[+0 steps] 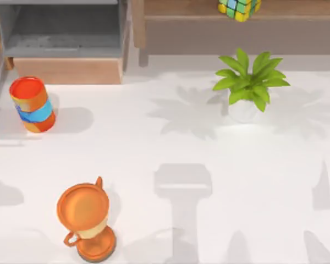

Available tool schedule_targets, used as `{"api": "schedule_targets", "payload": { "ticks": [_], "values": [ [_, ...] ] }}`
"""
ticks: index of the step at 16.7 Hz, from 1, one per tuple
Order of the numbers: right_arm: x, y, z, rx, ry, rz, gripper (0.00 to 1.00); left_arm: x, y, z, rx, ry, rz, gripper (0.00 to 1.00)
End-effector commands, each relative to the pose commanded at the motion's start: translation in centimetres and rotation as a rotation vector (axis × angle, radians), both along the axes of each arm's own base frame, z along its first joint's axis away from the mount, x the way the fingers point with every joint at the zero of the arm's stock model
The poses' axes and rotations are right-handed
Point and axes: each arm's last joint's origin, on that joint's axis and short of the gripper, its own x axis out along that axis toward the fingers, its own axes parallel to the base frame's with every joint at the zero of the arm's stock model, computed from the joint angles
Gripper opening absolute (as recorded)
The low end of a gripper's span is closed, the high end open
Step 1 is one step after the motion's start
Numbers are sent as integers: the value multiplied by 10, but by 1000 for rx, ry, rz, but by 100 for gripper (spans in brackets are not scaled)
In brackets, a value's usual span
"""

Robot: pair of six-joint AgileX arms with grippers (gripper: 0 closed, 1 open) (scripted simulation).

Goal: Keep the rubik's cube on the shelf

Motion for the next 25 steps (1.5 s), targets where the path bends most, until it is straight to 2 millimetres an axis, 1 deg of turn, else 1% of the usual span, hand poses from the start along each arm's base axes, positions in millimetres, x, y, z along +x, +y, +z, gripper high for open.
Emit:
{"api": "schedule_targets", "payload": {
  "ticks": [6, 7, 14, 16, 18, 23, 25],
  "values": [
    [0, 0, 0, 0, 0, 0, 100, 0, 0, 0, 0, 0, 0, 2],
    [0, 0, 0, 0, 0, 0, 100, 0, 0, 0, 0, 0, 0, 0],
    [0, 0, 0, 0, 0, 0, 100, 0, 0, 0, 0, 0, 0, 0],
    [0, 0, 0, 0, 0, 0, 100, 0, 0, -4, -16, 16, 2, 0],
    [0, 0, 0, 0, 0, 0, 100, 11, 1, -4, -13, 16, 2, 0],
    [0, 0, 0, 0, 0, 0, 100, 56, 1, -4, -17, 15, 4, 0],
    [0, 0, 0, 0, 0, 0, 100, 63, -1, -4, -16, 16, 2, 0]
  ]
}}
